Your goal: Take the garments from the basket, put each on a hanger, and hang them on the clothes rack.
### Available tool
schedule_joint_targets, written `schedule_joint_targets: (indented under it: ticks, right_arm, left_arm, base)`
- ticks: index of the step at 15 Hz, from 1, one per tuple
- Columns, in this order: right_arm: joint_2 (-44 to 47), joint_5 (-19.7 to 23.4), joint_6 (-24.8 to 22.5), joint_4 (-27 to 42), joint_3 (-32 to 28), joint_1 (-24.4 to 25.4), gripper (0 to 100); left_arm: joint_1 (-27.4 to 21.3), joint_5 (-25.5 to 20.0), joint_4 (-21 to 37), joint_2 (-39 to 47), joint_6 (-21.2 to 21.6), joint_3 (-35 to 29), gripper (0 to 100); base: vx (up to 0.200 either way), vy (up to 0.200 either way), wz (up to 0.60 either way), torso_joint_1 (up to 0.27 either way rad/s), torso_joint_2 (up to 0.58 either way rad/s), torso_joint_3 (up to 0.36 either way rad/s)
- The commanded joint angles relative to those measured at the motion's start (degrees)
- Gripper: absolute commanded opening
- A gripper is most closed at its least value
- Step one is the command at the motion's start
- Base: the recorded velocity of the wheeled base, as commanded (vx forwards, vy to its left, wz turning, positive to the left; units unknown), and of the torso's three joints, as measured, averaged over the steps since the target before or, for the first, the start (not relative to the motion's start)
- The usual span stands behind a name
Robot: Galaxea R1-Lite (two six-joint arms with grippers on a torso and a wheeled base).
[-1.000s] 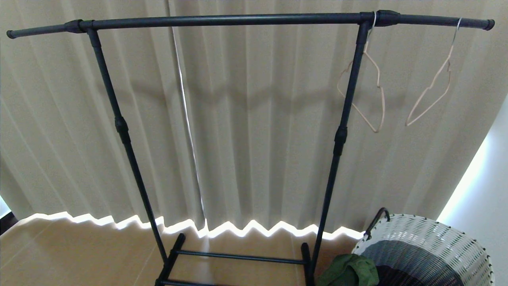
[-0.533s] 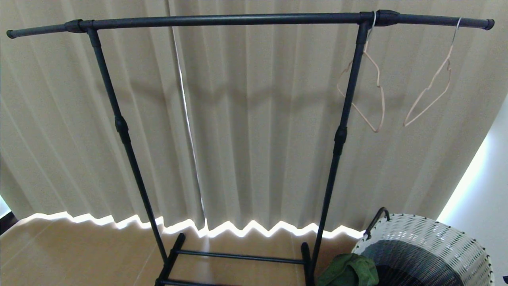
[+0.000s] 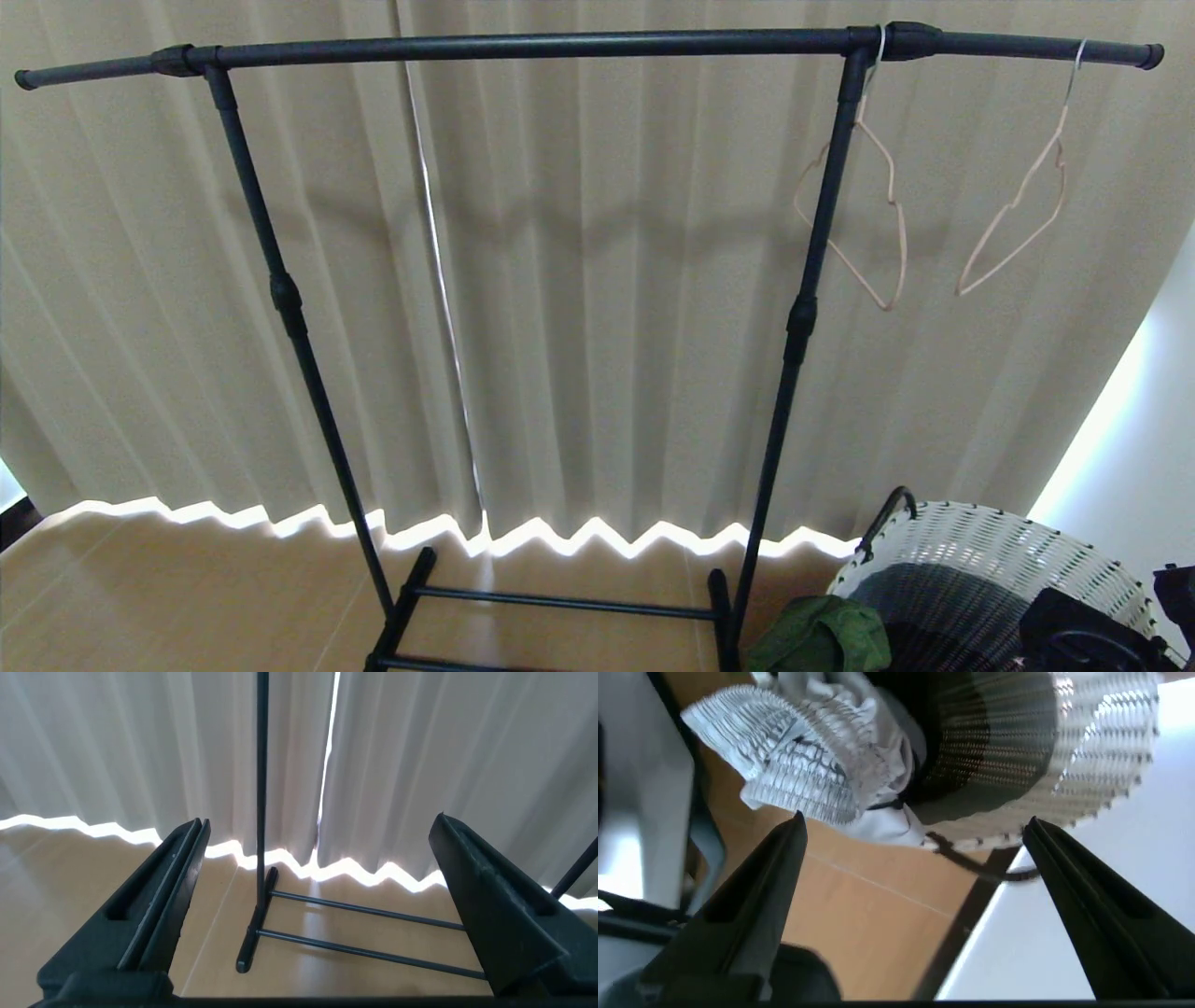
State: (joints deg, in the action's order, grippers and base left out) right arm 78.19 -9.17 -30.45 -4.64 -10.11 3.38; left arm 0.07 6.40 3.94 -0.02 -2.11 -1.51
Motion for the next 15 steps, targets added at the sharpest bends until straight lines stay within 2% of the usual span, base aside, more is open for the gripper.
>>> schedule_joint_targets:
  ticks: [1, 6, 12, 15]
  right_arm:
    - [10.14, 0.11, -1.72, -5.81, 2.72, -0.04, 100]
    - [21.04, 1.35, -6.55, -15.39, 3.43, 0.14, 100]
    - [34.40, 1.26, -6.81, -29.19, 4.04, -0.30, 100]
    - [40.81, 1.17, -6.81, -38.77, 5.10, -1.09, 100]
  left_arm:
    - [0.01, 0.02, 0.02, 0.02, 0.00, 0.02, 100]
    - [0.01, 0.10, -0.07, 0.02, 0.00, 0.02, 100]
    - [0.01, 0.10, 0.02, 0.02, -0.09, 0.02, 100]
    - [0.01, 0.02, 0.02, 0.02, 0.00, 0.02, 100]
  base:
    - [0.000, 0.000, 0.00, 0.000, 0.00, 0.000]
    - [0.000, 0.000, 0.00, 0.000, 0.00, 0.000]
    - [0.000, 0.000, 0.00, 0.000, 0.00, 0.000]
    - [0.000, 0.000, 0.00, 0.000, 0.00, 0.000]
